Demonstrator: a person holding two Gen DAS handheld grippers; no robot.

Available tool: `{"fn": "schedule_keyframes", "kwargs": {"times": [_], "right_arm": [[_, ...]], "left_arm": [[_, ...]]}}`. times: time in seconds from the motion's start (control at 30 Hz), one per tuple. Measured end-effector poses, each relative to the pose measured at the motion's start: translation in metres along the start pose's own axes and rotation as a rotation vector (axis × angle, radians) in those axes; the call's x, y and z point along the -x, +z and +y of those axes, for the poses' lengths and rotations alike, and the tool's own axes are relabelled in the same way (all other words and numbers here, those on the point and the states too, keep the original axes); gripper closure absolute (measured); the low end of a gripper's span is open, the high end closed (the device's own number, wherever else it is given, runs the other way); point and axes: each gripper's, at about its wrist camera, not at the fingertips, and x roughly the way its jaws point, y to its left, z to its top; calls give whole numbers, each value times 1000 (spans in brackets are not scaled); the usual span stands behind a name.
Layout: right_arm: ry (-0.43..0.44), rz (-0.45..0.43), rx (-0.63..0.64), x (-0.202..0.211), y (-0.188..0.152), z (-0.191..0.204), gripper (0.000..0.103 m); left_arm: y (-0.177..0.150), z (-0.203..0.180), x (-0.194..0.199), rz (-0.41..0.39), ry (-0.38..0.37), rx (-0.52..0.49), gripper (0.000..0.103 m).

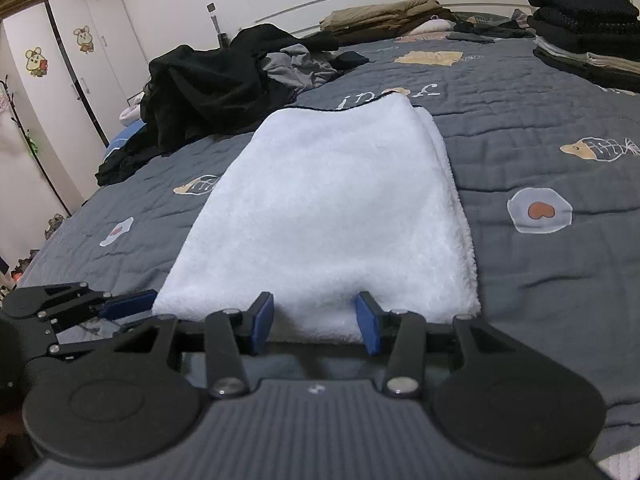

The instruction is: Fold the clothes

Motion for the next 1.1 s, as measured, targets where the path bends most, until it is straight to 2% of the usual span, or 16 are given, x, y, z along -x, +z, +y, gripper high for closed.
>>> {"fn": "schedule_keyframes", "kwargs": {"times": [0.17, 0.27, 0.33, 0.4, 0.5, 0.53, 0.57, 0.8, 1.1], "right_arm": [[-1, -2, -18, 4, 1, -1, 58], [-5, -5, -20, 7, 2, -1, 58], [-10, -9, -8, 9, 2, 1, 58], [-9, -8, -21, 10, 1, -2, 58], [-9, -7, -33, 9, 1, -6, 58], [-9, -6, -34, 9, 0, -7, 58], [-9, -4, -33, 8, 0, -8, 58], [-12, 1, -34, 7, 0, -9, 58], [-15, -6, -31, 10, 1, -8, 58]], "left_arm": [[0, 3, 5, -13, -22, 32, 76], [1, -1, 4, -23, -19, 4, 75], [2, -8, 2, -33, -16, -24, 70], [3, -11, -1, -40, -5, -40, 55], [5, -14, -6, -50, 8, -61, 57], [5, -13, -7, -49, 1, -51, 60], [6, -10, -7, -44, -13, -35, 67], [6, -6, -4, -16, -15, -36, 80], [10, -6, 2, -25, -23, -6, 77]]}}
